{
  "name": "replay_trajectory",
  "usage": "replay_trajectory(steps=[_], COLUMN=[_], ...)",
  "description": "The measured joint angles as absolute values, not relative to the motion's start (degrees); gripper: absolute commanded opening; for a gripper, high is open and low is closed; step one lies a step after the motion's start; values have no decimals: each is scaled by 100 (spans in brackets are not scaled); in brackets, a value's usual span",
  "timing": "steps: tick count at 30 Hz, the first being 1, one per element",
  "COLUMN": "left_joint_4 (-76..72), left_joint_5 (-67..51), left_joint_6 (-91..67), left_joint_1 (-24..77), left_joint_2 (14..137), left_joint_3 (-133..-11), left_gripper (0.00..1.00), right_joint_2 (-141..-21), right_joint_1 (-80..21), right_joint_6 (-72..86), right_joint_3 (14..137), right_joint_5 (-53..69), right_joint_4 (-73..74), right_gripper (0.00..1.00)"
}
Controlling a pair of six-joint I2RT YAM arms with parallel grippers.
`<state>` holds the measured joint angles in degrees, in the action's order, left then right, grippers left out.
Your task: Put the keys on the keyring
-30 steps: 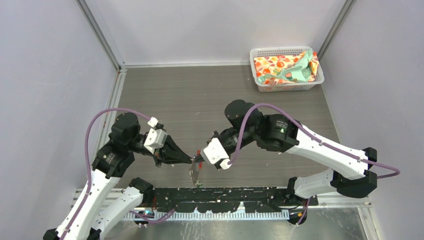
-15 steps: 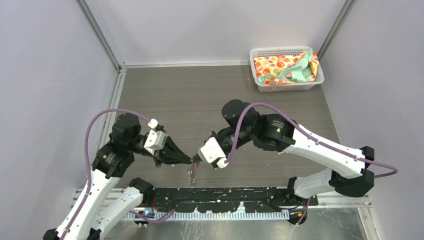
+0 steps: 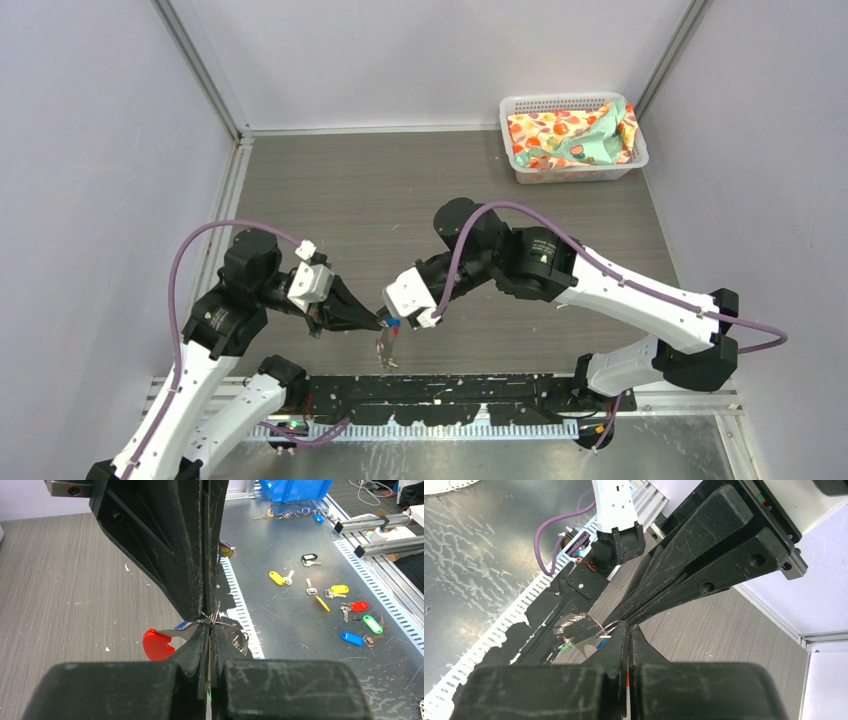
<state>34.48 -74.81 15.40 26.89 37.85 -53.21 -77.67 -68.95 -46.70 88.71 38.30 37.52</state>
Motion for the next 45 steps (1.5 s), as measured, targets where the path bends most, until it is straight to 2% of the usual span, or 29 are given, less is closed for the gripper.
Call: replay_trajectory(steps=[12, 17, 21, 38, 45], left_joint_4=[3511, 3321, 2742, 2180, 1988], left_joint_5=[-7400, -7258, -7144, -7094, -7039], left_joint_6=[1566, 1417, 1039, 639, 526], left_joint_1=[2689, 2689, 2689, 2696, 2696], left_joint_2=[3719, 3583, 3398, 3382, 3361], left_joint_3=[-5321, -5225, -4958, -4888, -4880], left_gripper=[0, 0, 0, 0, 0], right_joint_2=[-7837, -7837, -7839, -7902, -8082], right_joint_1=[-6908, -6938, -6943, -6960, -6965], right_joint_6=[-4379, -4209, -4032, -3568, -3404], right_joint_3=[8875, 8875, 8873, 9428, 9970], right_joint_5=[3667, 3514, 3413, 2912, 2456], right_joint_4=[3658, 3629, 3581, 4125, 4626], right_gripper=[1, 17, 23, 33, 41])
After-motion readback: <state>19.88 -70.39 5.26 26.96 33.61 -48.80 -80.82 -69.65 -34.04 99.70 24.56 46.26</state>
